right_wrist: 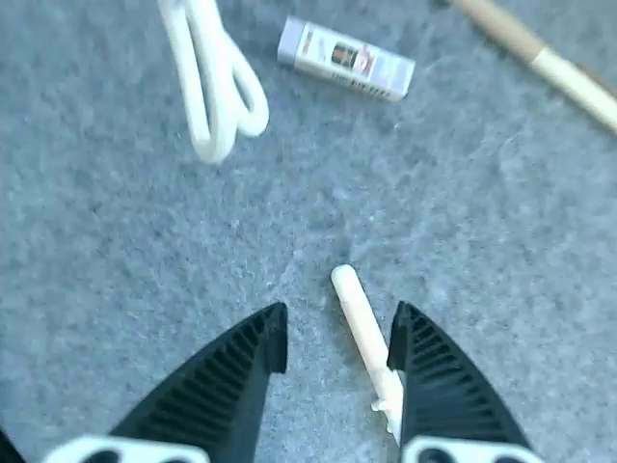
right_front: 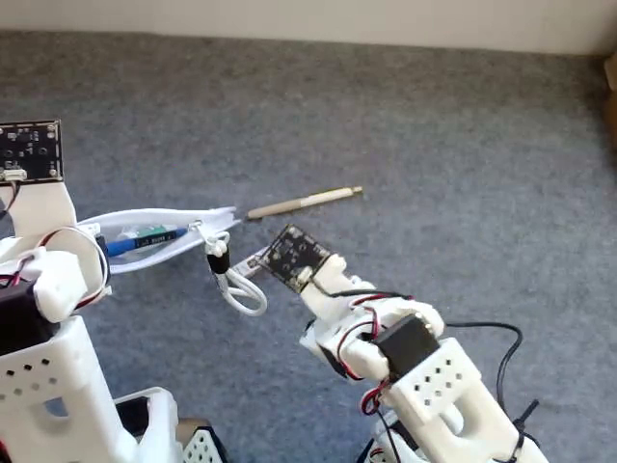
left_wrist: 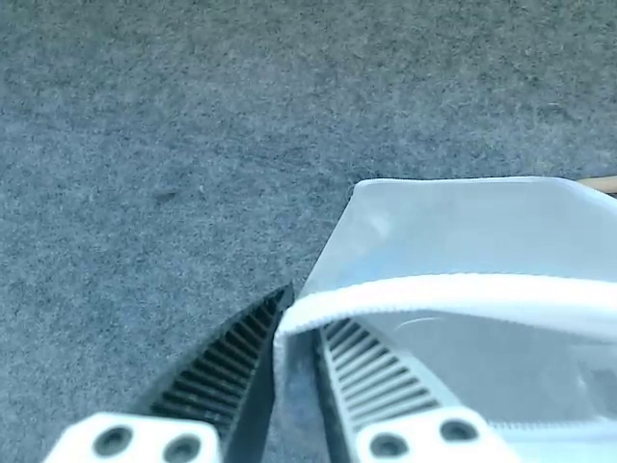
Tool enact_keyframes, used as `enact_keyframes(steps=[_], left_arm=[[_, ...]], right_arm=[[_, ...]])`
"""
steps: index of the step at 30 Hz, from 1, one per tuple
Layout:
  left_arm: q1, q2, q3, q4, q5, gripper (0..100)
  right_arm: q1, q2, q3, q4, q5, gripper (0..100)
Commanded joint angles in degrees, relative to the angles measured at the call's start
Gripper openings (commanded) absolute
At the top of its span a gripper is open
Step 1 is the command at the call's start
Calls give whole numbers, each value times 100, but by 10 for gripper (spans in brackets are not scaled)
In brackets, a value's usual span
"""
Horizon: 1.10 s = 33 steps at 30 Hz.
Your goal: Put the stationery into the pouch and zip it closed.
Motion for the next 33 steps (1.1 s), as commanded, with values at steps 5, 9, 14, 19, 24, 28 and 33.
enact_keyframes(steps=[5,9,14,19,24,28,33], left_arm=[[75,127,127,-53,70,10],[75,127,127,-53,70,10],[75,127,127,-53,70,10],[75,127,303,-176,70,10],[75,127,356,-237,70,10],[75,127,356,-237,70,10],[75,127,356,-229,70,10]], right_arm=[[92,699,470,-567,466,166],[110,1499,119,-567,466,166],[110,2264,-224,-576,466,166],[418,2765,-268,-1174,774,166],[629,3292,-286,-1332,1020,163],[637,3705,-295,-1341,1020,163],[637,3969,-295,-1341,1002,163]])
